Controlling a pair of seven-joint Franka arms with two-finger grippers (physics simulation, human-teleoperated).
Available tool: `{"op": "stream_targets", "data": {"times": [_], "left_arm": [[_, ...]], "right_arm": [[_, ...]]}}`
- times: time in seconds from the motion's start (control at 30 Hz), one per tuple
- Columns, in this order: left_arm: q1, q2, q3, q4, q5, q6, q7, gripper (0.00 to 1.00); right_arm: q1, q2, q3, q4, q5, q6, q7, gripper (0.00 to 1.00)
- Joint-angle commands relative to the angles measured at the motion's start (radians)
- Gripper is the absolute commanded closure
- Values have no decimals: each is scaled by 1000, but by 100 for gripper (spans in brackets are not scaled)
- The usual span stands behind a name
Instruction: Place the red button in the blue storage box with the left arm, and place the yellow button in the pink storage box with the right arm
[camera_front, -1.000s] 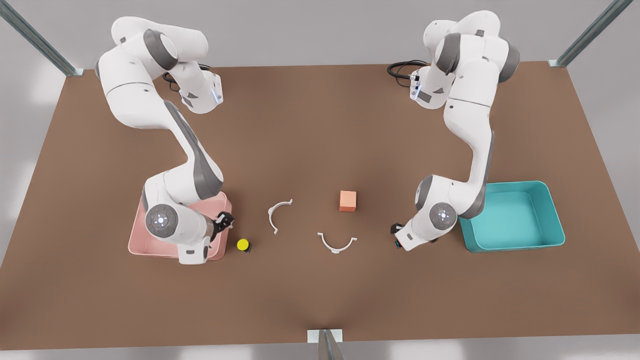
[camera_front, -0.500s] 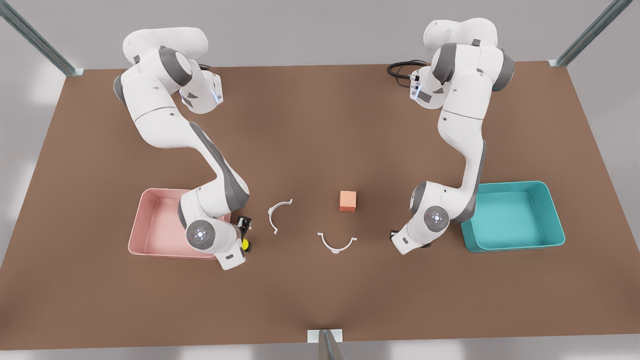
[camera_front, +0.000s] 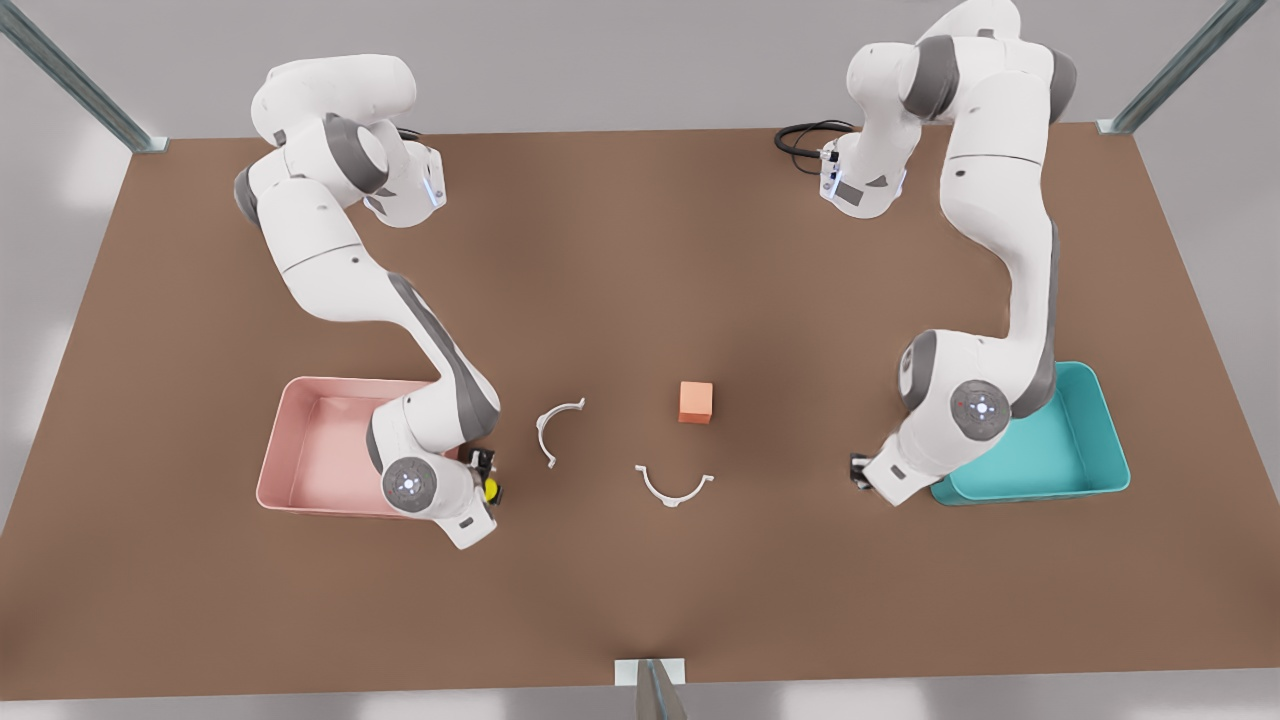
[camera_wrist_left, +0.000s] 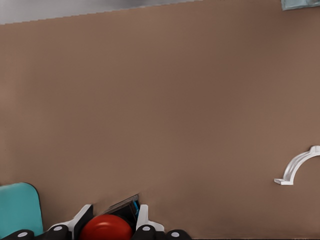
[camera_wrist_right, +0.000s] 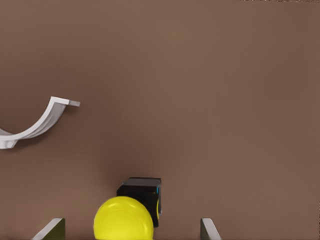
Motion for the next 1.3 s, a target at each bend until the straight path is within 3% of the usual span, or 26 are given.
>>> {"op": "stream_targets", "data": {"times": [0.0, 0.27, 0.4, 0.5, 0.57, 0.6, 0.67, 0.73, 0.9, 1.07, 1.17, 1.2, 1.27], "left_arm": [[63, -39, 0, 0, -7, -244, 234, 51], [371, -96, 3, -32, -6, -377, 750, 50], [426, -67, 5, -61, -6, -374, 793, 47], [445, -38, 5, -64, -6, -370, 793, 0], [442, -33, 5, -61, -7, -370, 782, 0], [435, -33, 3, -55, -6, -370, 779, 0], [409, -43, 0, -35, -4, -376, 736, 0], [363, -53, -3, 58, -18, -437, 583, 0], [354, -72, -27, 203, -76, -440, 412, 0], [201, -95, -26, 272, -69, -382, 72, 0], [169, -176, -27, 276, -43, -410, -48, 0], [138, -222, -21, 264, -6, -419, -66, 0], [106, -426, -17, -35, -1, -304, -92, 0]], "right_arm": [[0, -1, 0, -7, 2, 55, -181, 0], [-20, -1, 0, -118, 0, 156, -178, 0], [-31, -2, 0, -193, -1, 255, -179, 0], [-31, -14, 4, -185, -1, 247, -176, 0], [-29, -16, 4, -184, -3, 247, -178, 0], [-29, -14, 4, -184, -4, 250, -181, 7], [-29, -14, 6, -184, -17, 250, -179, 39], [-29, -16, 6, -184, -17, 250, -179, 48], [-28, -40, 7, -184, -17, 245, -181, 49], [-61, -129, 20, -185, -12, 175, -161, 49], [-84, -206, 20, -193, -10, 86, -158, 50], [-92, -223, 20, -194, -12, 55, -159, 50], [-130, -294, 20, -268, -12, 43, -159, 50]]}}
